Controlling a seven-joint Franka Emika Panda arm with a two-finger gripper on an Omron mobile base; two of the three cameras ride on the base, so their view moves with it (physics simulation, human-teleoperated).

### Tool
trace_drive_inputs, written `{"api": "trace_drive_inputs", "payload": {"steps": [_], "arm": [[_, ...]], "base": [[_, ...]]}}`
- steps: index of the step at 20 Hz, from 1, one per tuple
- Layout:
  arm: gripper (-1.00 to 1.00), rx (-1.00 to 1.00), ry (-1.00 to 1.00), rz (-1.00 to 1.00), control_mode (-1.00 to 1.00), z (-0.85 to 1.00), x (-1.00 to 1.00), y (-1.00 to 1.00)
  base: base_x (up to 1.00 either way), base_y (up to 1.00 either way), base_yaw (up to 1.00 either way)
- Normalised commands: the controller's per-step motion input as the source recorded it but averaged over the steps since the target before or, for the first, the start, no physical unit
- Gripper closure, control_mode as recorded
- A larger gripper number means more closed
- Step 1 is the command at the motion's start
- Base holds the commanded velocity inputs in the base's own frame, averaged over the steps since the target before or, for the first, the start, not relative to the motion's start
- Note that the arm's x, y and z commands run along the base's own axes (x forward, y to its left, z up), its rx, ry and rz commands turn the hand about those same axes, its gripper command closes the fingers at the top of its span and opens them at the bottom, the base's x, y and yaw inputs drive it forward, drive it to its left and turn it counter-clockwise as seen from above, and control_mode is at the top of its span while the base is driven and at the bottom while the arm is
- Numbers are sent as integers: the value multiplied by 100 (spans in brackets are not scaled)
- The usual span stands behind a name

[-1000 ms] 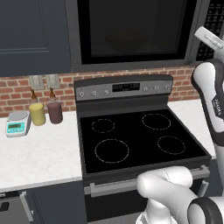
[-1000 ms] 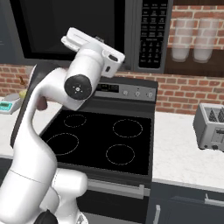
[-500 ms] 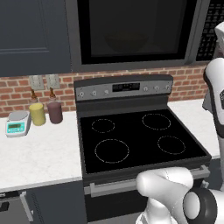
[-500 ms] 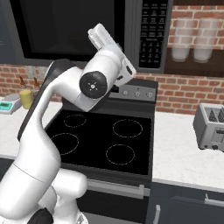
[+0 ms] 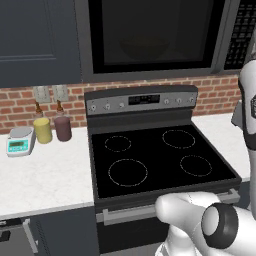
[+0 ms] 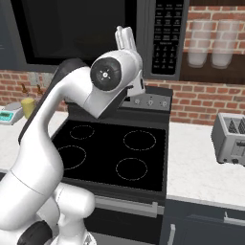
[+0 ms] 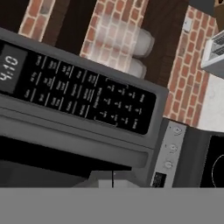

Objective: Open the microwave, place the bowl with waffle inside the microwave, then close the microwave door and turn it on.

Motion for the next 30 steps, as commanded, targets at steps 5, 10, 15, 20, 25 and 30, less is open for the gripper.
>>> {"api": "trace_drive_inputs", "payload": {"steps": [5,10,15,20,25,30], "arm": [[100,8,0,0,-100,0,0,-17],[100,7,5,0,-100,-27,0,-2],[100,8,10,0,-100,-48,0,0],[100,15,2,0,-100,-21,8,0],[100,15,-7,0,-100,0,14,0],[100,9,-8,0,-100,-1,25,0]], "base": [[0,0,0],[0,0,0],[0,0,0],[0,0,0],[0,0,0],[0,0,0]]}}
